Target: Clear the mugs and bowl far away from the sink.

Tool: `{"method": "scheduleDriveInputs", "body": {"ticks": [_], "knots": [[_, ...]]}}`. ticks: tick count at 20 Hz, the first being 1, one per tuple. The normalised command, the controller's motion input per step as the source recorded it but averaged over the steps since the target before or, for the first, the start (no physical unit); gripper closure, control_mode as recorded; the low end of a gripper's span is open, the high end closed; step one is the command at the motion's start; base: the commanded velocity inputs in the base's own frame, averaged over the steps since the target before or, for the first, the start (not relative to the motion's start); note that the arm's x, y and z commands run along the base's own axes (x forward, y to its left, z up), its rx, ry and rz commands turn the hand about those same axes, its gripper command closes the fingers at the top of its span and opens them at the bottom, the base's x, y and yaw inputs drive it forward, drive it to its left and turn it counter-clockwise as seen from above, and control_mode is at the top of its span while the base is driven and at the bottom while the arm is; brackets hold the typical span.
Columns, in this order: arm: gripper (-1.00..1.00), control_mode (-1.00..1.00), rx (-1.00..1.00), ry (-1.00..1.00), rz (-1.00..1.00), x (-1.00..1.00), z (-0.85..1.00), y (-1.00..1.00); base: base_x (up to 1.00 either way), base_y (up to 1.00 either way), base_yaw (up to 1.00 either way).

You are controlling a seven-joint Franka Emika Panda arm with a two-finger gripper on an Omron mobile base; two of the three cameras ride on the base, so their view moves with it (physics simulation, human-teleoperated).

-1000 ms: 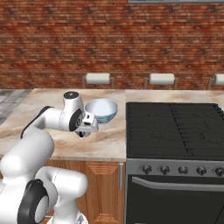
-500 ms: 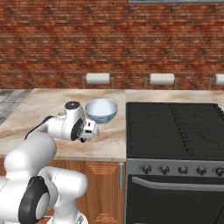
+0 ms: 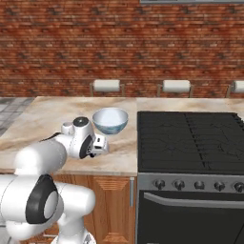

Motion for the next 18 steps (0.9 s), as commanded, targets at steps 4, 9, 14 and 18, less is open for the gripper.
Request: {"method": "scheduleDriveInputs", "body": {"ticks": [4,9,14,18], "knots": [[1.00,-1.00,0.00,0.00,0.00,0.27,-0.13,0.03,0.00,0.00,0.00],[1.00,-1.00,0.03,0.00,0.00,0.12,-0.18,0.03,0.00,0.00,0.00],[1.00,-1.00,0.04,0.00,0.00,0.07,-0.22,0.01,0.00,0.00,0.00],[1.00,-1.00,0.04,0.00,0.00,0.03,-0.21,0.00,0.00,0.00,0.00]]}}
